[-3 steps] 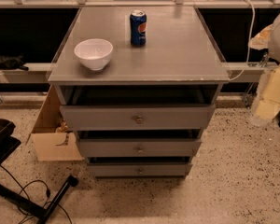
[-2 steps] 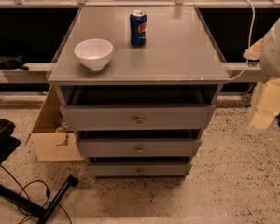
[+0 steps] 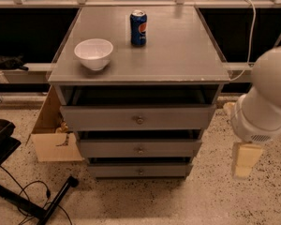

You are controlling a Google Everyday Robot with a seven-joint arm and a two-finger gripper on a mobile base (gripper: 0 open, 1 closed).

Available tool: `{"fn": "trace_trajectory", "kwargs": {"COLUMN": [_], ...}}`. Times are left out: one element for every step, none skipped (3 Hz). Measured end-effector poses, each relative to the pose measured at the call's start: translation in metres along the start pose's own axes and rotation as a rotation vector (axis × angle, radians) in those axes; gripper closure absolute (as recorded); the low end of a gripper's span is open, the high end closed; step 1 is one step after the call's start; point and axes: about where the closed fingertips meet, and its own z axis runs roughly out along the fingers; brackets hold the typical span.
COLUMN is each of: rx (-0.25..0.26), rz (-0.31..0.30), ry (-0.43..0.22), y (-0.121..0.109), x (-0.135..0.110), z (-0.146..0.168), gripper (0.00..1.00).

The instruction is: Open middle drawer

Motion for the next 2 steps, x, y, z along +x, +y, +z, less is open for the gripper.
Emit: {"fn": "trace_trajectory", "kwargs": {"rx": [-0.04, -0.064], "rz": [-0.024, -0.045], "ry": [-0.016, -0.076], "y": [0.028, 0.039], "x": [0.005, -0.001], "z": [0.082, 0.156], "gripper": [0.0, 0.0]}}
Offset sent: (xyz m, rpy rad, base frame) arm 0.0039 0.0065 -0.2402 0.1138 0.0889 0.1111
